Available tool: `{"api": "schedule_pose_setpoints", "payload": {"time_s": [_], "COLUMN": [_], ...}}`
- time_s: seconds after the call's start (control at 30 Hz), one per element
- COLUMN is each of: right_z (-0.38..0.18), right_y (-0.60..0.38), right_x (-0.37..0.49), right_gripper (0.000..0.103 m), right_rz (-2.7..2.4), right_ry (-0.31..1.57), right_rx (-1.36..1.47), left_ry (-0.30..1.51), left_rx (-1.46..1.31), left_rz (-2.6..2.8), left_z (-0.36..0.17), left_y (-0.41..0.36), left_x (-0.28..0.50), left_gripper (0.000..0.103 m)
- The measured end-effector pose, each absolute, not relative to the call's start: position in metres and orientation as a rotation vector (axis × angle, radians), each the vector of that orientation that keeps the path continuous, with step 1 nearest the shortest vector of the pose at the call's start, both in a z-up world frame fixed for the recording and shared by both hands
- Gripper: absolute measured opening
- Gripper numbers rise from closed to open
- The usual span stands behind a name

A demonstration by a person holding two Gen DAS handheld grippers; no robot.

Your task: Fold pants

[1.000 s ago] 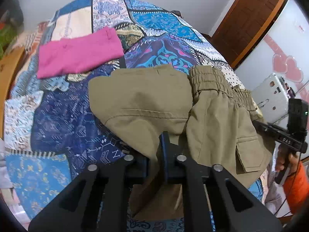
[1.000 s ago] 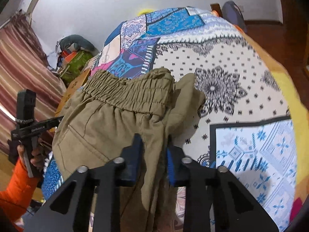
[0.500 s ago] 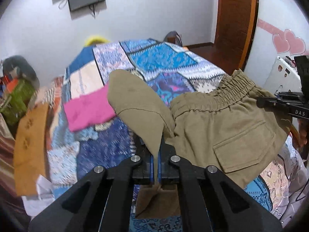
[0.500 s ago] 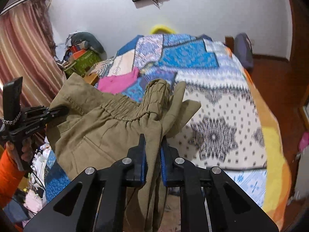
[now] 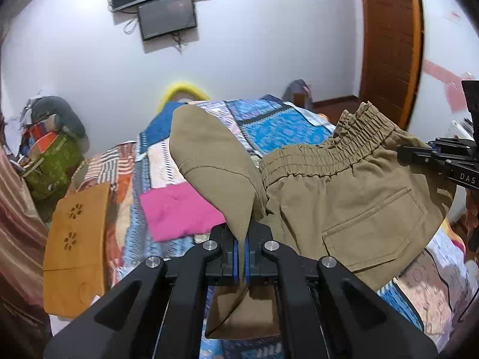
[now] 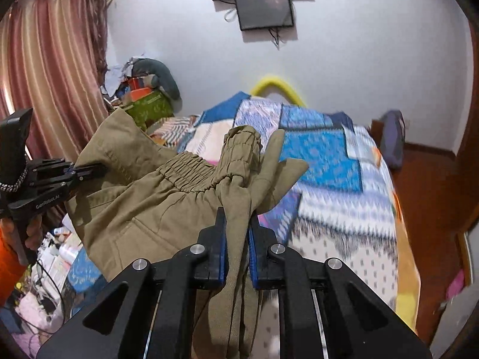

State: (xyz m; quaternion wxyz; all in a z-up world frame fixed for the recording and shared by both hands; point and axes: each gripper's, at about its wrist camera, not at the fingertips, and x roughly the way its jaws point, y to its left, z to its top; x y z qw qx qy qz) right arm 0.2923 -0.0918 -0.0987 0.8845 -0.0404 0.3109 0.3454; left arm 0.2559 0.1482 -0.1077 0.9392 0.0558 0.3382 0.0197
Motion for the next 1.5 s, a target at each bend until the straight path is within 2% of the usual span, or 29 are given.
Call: {"api": "schedule_pose_setpoints", "payload": {"time_s": [0.33, 0.6, 0.8, 0.97, 1.13, 1.23, 1.43, 1.5], "right_z": [-0.09, -0.11, -0.145, -0.185, -0.225, -0.23, -0.243, -0.241], "right_y": [-0.021, 0.037, 0.074, 0.095, 0.106, 0.102, 0.093, 0.085], "right_x": [0.344, 0.391, 0.419, 0.443, 0.453, 0.459, 0.466, 0.464], "right_gripper": [0.01, 0.01, 0.01, 0.01, 0.01, 0.011, 0.022, 0.031], "right_rz": [0.744, 0.749, 0.74, 0.734, 0.727, 0.729, 0.712, 0.702], "right_ry": [0.585, 0.58, 0.607, 0.667, 0.778, 0.857, 1.001, 1.005], "right_rx": [-0.135, -0.154, -0.191, -0.227, -0.299, -0.284, -0.301, -0.293], "left_ry": [0.657, 0.661, 0.718, 0.832, 0.985, 1.052, 1.134, 1.132], "left_rx": [0.078, 0.079, 0.032, -0.009, -0.019, -0.024, -0.091, -0.091], "left_rz": [0.151, 0.238, 0.273, 0.295, 0.294, 0.299, 0.353, 0.368], "left_z": [-0.104, -0.125, -0.173, -0.236, -0.294, -0.314, -0.334, -0.332], "left_y": [0.21, 0.264, 0.31, 0.343, 0.364, 0.37, 0.393, 0.397], "left_x": [0.307, 0.364, 0.405, 0.438, 0.448, 0.446, 0.436, 0.427], "left_gripper": [0.003, 0.003, 0.003, 0.003, 0.003, 0.007, 0.017, 0.018]}}
